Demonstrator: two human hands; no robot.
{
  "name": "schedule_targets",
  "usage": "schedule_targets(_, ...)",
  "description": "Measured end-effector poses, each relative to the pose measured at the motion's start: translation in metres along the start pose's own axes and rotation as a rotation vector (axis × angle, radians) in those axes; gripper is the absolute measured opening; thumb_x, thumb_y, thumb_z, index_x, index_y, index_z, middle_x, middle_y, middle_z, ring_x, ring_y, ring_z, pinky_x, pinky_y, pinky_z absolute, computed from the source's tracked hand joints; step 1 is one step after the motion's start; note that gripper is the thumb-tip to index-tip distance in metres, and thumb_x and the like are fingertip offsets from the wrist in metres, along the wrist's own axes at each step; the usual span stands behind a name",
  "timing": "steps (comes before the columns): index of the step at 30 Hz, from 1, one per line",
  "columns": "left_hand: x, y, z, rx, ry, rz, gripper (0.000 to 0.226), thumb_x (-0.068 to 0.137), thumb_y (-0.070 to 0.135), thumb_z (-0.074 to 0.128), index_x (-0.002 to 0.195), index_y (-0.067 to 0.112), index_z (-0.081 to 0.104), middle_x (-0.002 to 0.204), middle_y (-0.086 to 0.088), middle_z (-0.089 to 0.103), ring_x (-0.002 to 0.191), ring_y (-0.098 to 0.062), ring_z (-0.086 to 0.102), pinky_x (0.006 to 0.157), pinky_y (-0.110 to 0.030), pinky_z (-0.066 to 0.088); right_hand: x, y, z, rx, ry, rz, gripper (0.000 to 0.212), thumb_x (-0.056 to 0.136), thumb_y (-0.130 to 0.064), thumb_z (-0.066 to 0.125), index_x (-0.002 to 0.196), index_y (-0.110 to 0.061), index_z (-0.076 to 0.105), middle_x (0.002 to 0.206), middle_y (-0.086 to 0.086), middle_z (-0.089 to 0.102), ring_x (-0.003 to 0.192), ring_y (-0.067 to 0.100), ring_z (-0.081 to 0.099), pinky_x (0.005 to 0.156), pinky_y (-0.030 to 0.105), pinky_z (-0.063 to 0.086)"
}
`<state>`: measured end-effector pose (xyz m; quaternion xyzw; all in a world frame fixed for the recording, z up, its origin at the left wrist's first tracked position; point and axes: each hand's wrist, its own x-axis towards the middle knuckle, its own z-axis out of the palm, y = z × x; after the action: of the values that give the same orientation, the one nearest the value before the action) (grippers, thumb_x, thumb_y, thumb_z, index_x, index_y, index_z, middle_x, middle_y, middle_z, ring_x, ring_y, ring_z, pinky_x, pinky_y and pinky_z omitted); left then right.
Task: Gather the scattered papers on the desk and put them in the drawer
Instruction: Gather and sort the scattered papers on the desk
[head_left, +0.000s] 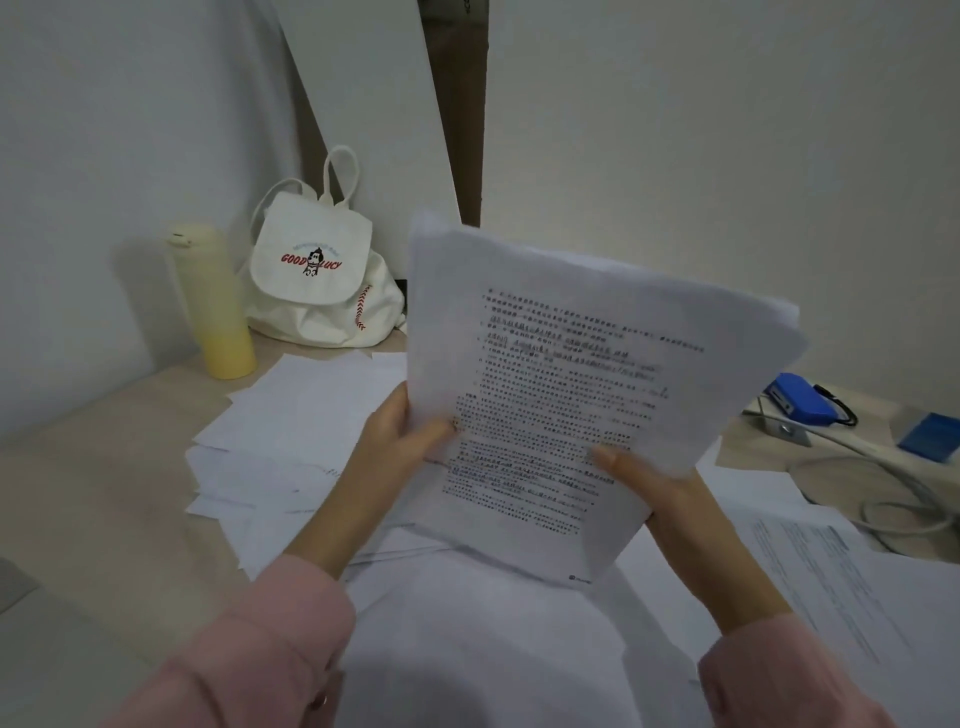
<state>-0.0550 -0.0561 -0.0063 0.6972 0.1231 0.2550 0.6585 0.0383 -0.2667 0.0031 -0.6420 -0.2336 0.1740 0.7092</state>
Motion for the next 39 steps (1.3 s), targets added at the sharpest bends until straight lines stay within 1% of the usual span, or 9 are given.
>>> schedule_targets(5,-0.019,-0.034,0.002,0.027,0.047,-0.083,0.028,0.087,0.002,0.054,0.103,0.025,0.059,0.097,0.014,0.066,0.082,0.005,0.064,0.067,-0.007,0.050,-0.019,0.033,0.001,-0.028,0.027,0.154,0.030,0.074,-0.018,0.067,0.103,-0.025,0.069,0.104,-0.005,0.074,0.099,0.017,0.068,0.086,0.032,0.052)
schedule_targets(9,-0.017,-0.029,0.003,-0.025,0.038,-0.044,0.027,0.072,0.018,0.057,0.096,0.030,0.061,0.084,0.021,0.072,0.077,0.011,0.064,0.065,-0.006,0.049,-0.020,0.031,0.003,0.000,0.062,0.129,0.030,0.073,-0.019,0.067,0.102,-0.026,0.069,0.104,-0.007,0.074,0.095,0.012,0.069,0.084,0.029,0.052)
schedule_targets(14,-0.023,-0.044,0.000,-0.032,-0.020,-0.133,0.029,0.077,0.017,0.060,0.100,0.034,0.055,0.097,0.015,0.067,0.080,0.006,0.066,0.061,-0.007,0.049,-0.026,0.041,0.009,0.026,0.095,0.184,0.026,0.073,-0.019,0.067,0.098,-0.024,0.070,0.100,-0.004,0.075,0.090,0.015,0.071,0.076,0.027,0.055)
schedule_targets(20,-0.016,-0.035,-0.030,0.061,-0.017,-0.136,0.027,0.073,0.025,0.061,0.097,0.033,0.051,0.101,0.007,0.065,0.091,-0.010,0.065,0.074,-0.027,0.052,-0.017,0.040,0.027,-0.015,0.147,0.174,0.025,0.080,-0.028,0.064,0.104,-0.020,0.068,0.095,0.000,0.076,0.086,0.020,0.072,0.079,0.040,0.055)
schedule_targets(27,-0.015,-0.036,-0.117,0.403,0.150,-0.111,0.031,0.093,0.007,0.047,0.117,0.026,0.041,0.107,0.011,0.051,0.106,-0.012,0.051,0.076,-0.017,0.040,-0.011,0.072,0.102,-0.084,-0.065,0.333,0.027,0.094,-0.011,0.047,0.110,-0.027,0.062,0.094,-0.003,0.076,0.083,0.019,0.072,0.066,0.031,0.057)
schedule_targets(31,-0.028,-0.042,-0.170,0.801,0.352,-0.033,0.050,0.090,0.007,0.050,0.138,0.015,0.038,0.134,-0.004,0.042,0.126,-0.021,0.037,0.099,-0.023,0.027,0.006,0.085,0.166,0.061,-0.142,0.402,0.031,0.094,-0.006,0.044,0.106,-0.028,0.064,0.095,-0.008,0.075,0.089,0.017,0.069,0.060,0.023,0.055)
schedule_targets(33,-0.038,-0.047,-0.187,0.964,0.346,0.046,0.048,0.089,0.012,0.051,0.137,0.012,0.043,0.139,-0.007,0.042,0.130,-0.024,0.035,0.105,-0.024,0.022,0.016,0.092,0.198,0.106,-0.163,0.424,0.031,0.094,-0.004,0.043,0.106,-0.024,0.063,0.093,-0.006,0.074,0.087,0.017,0.067,0.058,0.022,0.054)
schedule_targets(36,-0.053,-0.058,-0.195,1.002,0.176,-0.028,0.047,0.092,0.035,0.041,0.136,0.020,0.046,0.146,0.001,0.039,0.138,-0.018,0.029,0.113,-0.026,0.016,0.026,0.107,0.240,0.128,-0.136,0.474,0.030,0.093,0.000,0.040,0.108,-0.014,0.061,0.086,0.001,0.070,0.075,0.020,0.061,0.055,0.025,0.048)
schedule_targets(39,-0.063,-0.082,-0.192,1.033,-0.001,-0.153,0.086,0.071,0.075,0.007,0.144,0.034,0.029,0.155,0.012,0.021,0.145,-0.009,0.011,0.116,-0.025,0.001,0.033,0.119,0.268,0.241,-0.115,0.559,0.030,0.094,0.003,0.038,0.110,-0.011,0.059,0.094,0.006,0.068,0.085,0.023,0.062,0.067,0.029,0.052)
